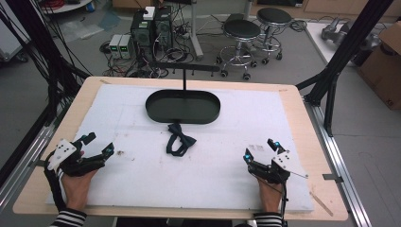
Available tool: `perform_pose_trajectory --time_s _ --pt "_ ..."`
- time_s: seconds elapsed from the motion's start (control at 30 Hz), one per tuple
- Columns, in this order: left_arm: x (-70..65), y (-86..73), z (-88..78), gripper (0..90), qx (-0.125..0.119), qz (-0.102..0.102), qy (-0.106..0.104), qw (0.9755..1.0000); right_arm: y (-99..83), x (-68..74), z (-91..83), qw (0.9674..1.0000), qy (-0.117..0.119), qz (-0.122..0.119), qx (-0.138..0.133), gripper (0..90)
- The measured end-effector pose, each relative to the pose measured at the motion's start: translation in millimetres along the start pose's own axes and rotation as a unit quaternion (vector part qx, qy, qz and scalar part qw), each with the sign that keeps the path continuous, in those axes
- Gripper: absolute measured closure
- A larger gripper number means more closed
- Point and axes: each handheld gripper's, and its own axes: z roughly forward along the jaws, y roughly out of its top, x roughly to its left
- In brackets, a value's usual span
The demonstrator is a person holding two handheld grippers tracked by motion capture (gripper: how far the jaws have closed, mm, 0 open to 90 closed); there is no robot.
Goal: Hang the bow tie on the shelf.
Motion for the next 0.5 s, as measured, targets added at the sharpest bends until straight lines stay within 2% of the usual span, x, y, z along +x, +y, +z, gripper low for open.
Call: perform_pose_trajectory --time_s 0.03,0.13,0.17,0.23,0.37,0.5 --pt "-1.6 3.2 -0.8 14.6 -0.001 0.007 0.003 1.0 0.1 -0.1 0.4 1.0 -0.001 -0.001 0.001 9.5" --pt "-2.9 4.5 1.4 14.6 0.006 0.009 -0.003 0.9999 0.2 0.5 0.6 1.0 -0.002 0.0 0.003 9.5" --pt "-3.9 5.8 5.0 14.6 0.019 0.011 -0.009 0.9997 0.2 0.8 0.6 1.0 -0.002 0.0 0.003 9.5" --pt "-4.6 6.9 7.0 14.6 0.024 0.01 -0.009 0.9996 0.2 0.6 0.6 1.0 -0.001 -0.003 0.003 9.5" --pt "-8.6 18.8 19.4 14.1 0.055 0.009 -0.007 0.9984 0.3 0.3 0.8 1.0 -0.002 -0.002 0.002 9.5" --pt "-10.9 29.6 26.1 13.9 0.068 0.014 -0.008 0.9975 0.2 0.0 0.7 1.0 -0.002 -0.003 0.002 9.5"
